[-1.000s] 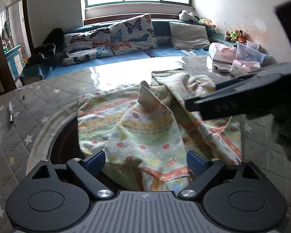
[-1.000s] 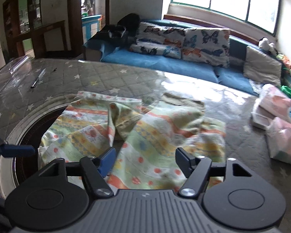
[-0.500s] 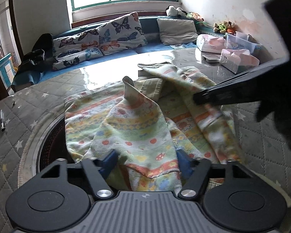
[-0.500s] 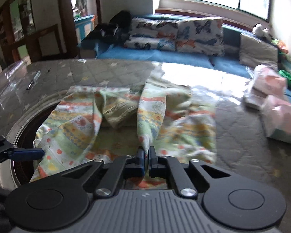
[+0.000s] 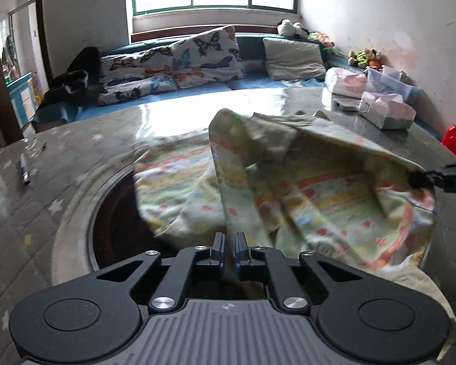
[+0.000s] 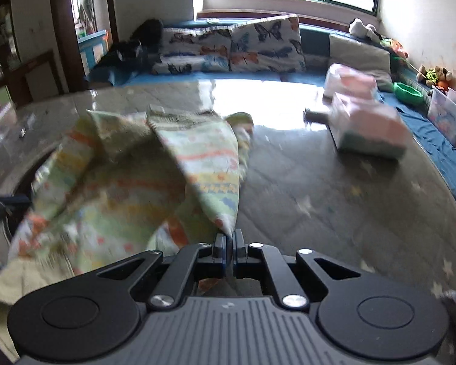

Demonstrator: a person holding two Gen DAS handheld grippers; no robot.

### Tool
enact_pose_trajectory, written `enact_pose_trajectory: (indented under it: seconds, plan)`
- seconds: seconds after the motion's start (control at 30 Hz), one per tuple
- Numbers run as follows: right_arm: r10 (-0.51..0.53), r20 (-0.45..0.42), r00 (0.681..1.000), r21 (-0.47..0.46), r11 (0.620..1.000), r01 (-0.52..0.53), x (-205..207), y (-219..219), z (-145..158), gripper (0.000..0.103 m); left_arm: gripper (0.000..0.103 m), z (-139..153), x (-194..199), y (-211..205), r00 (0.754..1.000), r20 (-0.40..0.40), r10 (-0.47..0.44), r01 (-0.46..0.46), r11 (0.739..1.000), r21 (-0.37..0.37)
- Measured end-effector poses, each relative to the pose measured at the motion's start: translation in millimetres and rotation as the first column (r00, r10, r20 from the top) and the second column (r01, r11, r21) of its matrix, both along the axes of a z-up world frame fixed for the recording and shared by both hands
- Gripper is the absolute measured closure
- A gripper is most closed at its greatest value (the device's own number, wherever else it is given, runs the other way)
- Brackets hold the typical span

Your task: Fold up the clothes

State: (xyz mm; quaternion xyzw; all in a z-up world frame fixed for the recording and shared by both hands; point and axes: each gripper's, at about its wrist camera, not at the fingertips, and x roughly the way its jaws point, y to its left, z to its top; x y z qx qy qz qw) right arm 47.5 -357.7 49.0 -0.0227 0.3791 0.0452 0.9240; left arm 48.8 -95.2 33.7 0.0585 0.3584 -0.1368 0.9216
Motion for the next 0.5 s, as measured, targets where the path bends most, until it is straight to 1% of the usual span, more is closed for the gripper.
enact_pose_trajectory:
  seconds: [0.1,0.17,0.2,0.23,0.3,0.37,0.43,0.5]
  plan:
    - [-0.005,-0.011,1.000,-0.021,1.000,0.005,-7.2,-4.4,-3.5,0.093,0.094,0.5,-0.4,6.8,1.000,-0.030,0.005,-0.005,1.000,-0.010]
    - [-0.009,-0.018,1.000,-0.036,0.999,0.008,-12.0,-7.3,-5.8,0.078,0.090,3.6,1.5,9.0,0.999,-0.032,0.009,-0.010,1.000,-0.021]
    - [-0.011,-0.022,1.000,-0.043,0.999,0.010,-14.4,-8.8,-7.0,0.076,0.080,6.2,3.8,8.2,1.000,-0.029,0.011,-0.012,1.000,-0.028]
    - [-0.007,-0.009,1.000,-0.054,0.999,0.007,-13.8,-7.0,-4.3,0.073,0.066,8.7,6.2,7.3,1.000,-0.026,0.014,-0.014,0.999,-0.036]
    - [0.006,0.014,1.000,-0.065,0.998,-0.005,-10.4,-2.4,1.3,0.070,0.051,14.1,13.4,4.1,0.999,-0.018,0.030,-0.031,0.998,-0.056]
    - [0.022,0.034,0.999,-0.074,0.997,-0.019,-2.2,2.1,5.1,0.067,0.051,19.4,25.5,1.2,0.999,-0.001,0.042,-0.042,0.996,-0.076]
    - [0.044,0.042,0.998,-0.095,0.995,-0.040,10.4,10.6,5.2,0.064,0.046,22.0,41.2,-1.8,0.998,0.004,0.062,-0.061,0.994,-0.086]
    - [0.065,0.046,0.997,-0.119,0.991,-0.059,22.5,18.7,4.0,0.063,0.046,23.0,58.9,-4.7,0.996,0.005,0.085,-0.084,0.992,-0.090]
